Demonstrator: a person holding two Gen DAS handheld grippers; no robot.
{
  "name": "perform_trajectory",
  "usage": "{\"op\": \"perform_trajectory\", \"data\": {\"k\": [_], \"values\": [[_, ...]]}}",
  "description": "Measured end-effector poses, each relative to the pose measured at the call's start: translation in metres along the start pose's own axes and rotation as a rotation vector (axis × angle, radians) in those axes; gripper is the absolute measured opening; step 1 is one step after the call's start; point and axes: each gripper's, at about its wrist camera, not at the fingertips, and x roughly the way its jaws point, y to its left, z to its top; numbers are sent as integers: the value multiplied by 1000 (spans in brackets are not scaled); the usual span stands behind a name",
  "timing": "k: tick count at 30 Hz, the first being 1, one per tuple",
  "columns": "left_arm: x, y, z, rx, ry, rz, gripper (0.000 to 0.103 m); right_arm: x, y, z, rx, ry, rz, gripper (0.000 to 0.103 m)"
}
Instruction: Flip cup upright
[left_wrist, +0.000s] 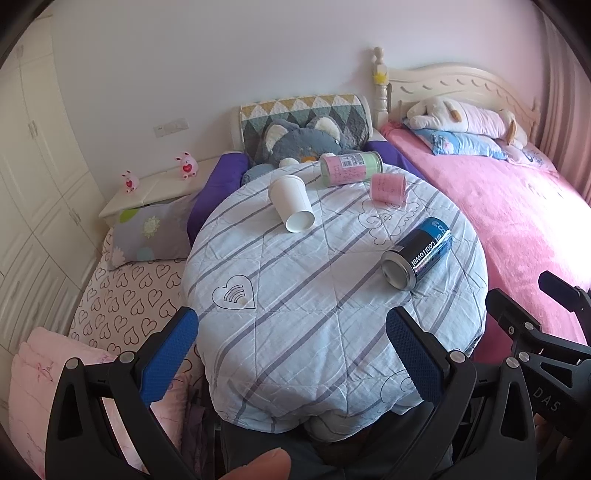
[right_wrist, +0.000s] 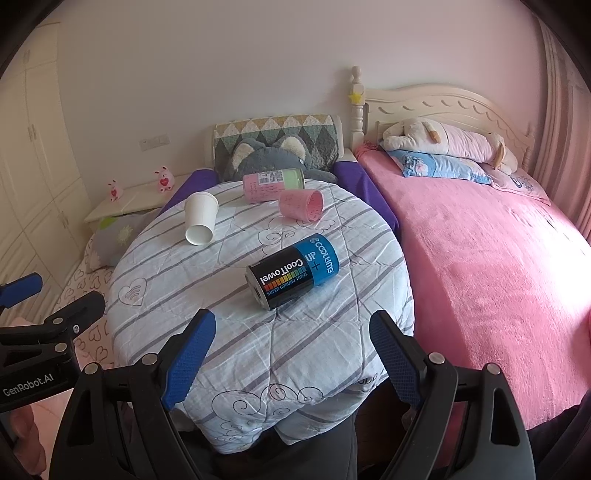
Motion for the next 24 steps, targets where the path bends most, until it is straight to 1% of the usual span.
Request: {"op": "perform_trajectory", "data": {"k": [16,24], "values": [[-1,8,3,-10,0,-4,103,4,8,4,-21,5,12,86],[2,13,3,-11,7,-3,103,14,6,6,-11,27,17,86]]}}
